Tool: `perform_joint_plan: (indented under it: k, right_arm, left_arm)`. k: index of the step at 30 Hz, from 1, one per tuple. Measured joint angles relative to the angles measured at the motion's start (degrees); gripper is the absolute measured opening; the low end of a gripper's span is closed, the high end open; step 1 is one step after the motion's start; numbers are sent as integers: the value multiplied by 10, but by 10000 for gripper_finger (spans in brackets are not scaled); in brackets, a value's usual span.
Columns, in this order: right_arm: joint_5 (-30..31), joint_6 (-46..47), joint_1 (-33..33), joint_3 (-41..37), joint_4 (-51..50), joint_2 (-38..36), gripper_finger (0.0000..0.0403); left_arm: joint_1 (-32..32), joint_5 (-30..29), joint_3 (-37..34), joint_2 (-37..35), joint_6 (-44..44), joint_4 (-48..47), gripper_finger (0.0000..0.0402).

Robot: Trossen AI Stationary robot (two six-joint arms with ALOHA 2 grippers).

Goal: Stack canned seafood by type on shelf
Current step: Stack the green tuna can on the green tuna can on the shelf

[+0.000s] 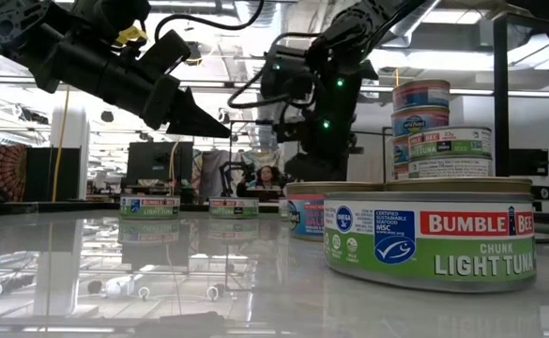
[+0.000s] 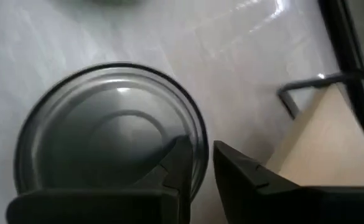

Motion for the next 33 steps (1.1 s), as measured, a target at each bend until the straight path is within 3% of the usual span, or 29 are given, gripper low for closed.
perform_joint_plan:
  k: [8,14,33]
  right_arm:
    - [-3,-41,23,41,-7,-11,98]
    - [-105,-82,53,53,-12,-13,98]
    - [-107,-146,61,12,22,-6,98]
  left_arm:
    - [0,-1,0,0,0,-3,279]
    - [0,-1,0,0,-1,-3,279]
    - [0,1,0,0,-2,-3,279]
